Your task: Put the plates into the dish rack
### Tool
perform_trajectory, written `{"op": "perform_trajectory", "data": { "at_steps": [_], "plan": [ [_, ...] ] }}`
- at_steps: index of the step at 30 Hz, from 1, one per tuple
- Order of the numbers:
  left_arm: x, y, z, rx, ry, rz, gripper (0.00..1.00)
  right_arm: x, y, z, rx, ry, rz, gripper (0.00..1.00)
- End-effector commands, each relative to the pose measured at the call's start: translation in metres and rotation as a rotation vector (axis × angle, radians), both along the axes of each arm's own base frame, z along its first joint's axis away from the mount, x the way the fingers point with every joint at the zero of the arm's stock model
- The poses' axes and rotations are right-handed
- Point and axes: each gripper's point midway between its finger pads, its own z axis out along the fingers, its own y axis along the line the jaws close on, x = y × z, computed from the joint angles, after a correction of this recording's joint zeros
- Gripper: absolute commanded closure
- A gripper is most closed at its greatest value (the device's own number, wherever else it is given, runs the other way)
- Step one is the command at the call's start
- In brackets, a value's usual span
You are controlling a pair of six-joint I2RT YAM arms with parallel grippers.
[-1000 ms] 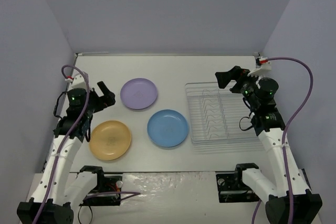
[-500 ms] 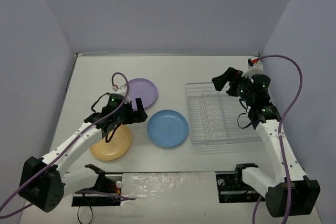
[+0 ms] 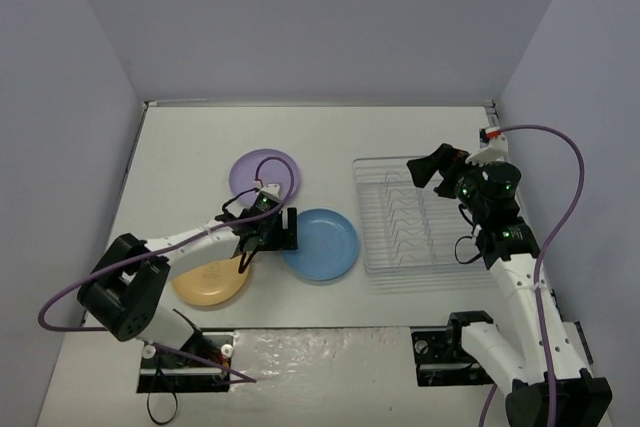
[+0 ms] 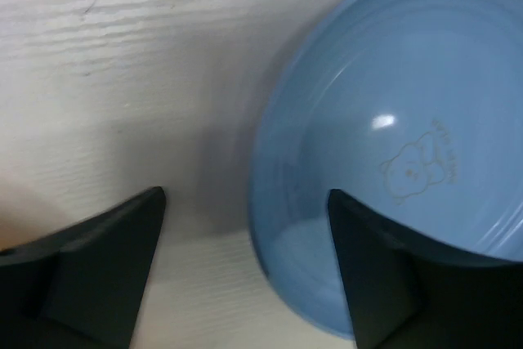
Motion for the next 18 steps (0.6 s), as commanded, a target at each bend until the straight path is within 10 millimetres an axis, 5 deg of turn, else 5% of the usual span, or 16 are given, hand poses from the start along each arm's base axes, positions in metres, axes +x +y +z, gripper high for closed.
{"op": "perform_trajectory", "data": {
  "at_steps": [1,4,10,15,18],
  "plan": [
    [0.023,-0.022,0.008,-0.023,-0.045,0.010,0.47,0.001,-0.007,0.022,0.001,-0.079,-0.049,0.00],
    [0.021,-0.019,0.000,-0.001,-0.019,0.020,0.71,0.000,-0.011,0.022,-0.005,-0.079,-0.067,0.00],
    [0.019,0.001,0.013,0.063,-0.049,0.068,0.94,-0.001,-0.012,0.022,-0.012,-0.078,-0.072,0.00],
    [0.023,0.014,0.056,0.056,-0.168,0.079,1.00,-0.005,0.009,0.026,-0.046,-0.118,0.079,0.00],
    [0.030,0.019,0.101,0.021,-0.290,0.099,1.00,-0.009,0.031,0.036,-0.044,-0.170,0.230,0.00]
  ]
}}
